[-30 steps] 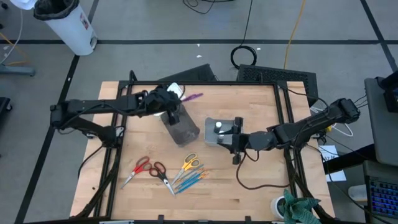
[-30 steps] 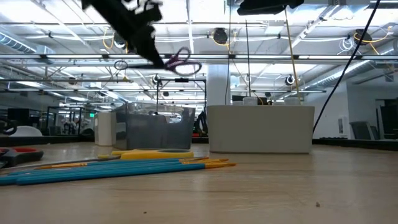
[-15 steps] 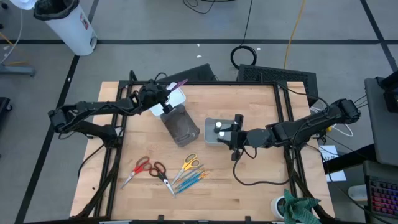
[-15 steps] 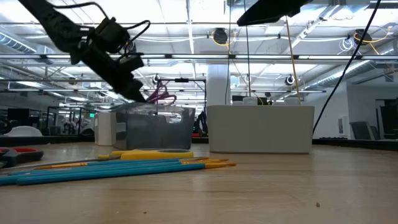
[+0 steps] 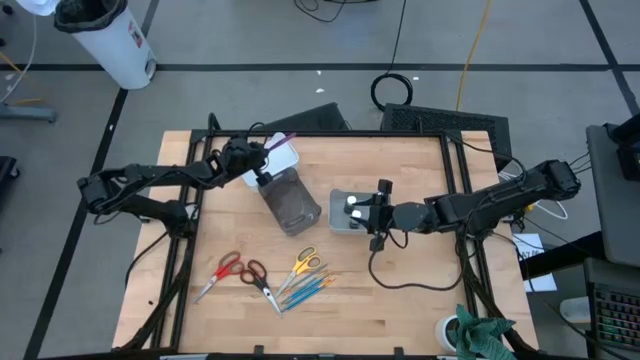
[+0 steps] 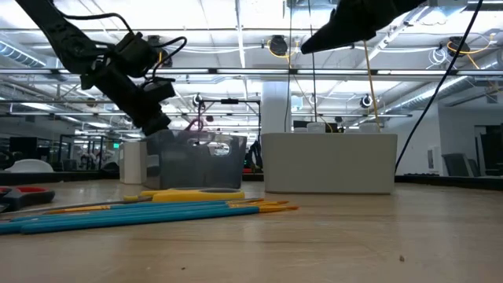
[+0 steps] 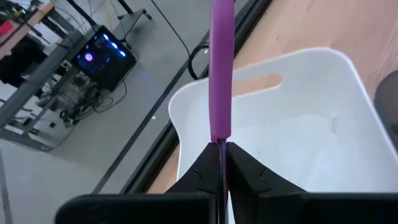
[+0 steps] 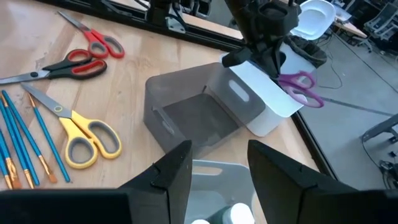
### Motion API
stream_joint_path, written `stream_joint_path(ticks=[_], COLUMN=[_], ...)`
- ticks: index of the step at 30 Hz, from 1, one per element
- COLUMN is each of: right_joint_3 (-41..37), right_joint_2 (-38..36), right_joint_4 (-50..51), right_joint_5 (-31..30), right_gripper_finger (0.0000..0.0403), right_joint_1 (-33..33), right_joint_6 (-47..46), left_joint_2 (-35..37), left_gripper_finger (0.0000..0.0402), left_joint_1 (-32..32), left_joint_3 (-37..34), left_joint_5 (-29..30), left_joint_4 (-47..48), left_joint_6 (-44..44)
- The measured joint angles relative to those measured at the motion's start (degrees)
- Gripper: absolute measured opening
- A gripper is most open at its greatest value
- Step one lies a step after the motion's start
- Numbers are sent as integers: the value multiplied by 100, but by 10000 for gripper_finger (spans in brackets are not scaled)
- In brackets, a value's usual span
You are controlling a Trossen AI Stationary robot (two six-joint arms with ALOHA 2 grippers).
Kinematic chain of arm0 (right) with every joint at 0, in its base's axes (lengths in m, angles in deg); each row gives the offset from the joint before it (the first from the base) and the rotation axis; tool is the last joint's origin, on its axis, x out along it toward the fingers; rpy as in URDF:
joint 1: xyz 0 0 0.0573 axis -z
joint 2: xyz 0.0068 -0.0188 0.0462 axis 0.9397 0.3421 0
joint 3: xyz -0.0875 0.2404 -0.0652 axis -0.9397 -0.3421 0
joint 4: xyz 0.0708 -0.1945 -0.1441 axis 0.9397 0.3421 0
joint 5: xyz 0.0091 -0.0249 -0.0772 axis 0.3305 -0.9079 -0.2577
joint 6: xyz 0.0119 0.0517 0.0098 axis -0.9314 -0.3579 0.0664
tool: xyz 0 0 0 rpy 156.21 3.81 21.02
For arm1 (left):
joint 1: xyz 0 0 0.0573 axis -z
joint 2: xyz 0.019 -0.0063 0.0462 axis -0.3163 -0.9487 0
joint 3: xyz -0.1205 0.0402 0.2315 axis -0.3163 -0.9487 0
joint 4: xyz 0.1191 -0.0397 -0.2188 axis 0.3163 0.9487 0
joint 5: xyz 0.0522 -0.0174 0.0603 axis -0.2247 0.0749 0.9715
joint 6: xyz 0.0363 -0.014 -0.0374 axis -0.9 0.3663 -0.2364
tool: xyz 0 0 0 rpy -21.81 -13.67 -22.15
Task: Pick & Place Paint Supplies
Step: Put the purple scissors into the white bin
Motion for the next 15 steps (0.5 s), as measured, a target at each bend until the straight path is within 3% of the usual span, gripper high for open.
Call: stream_joint_path(ticks=[15], right_joint_3=[0], right_joint_2=[-46], right_joint_4=[-103], right_joint_5=[17], right_gripper_finger=[146], right_joint_1=[-11], right_joint_6=[15], left_joint_2=[-16], left_gripper_finger=[45], left_joint_1=[-12], left_joint_3=[0], left_joint_5=[168], left_joint_4=[288], left_joint_6=[293])
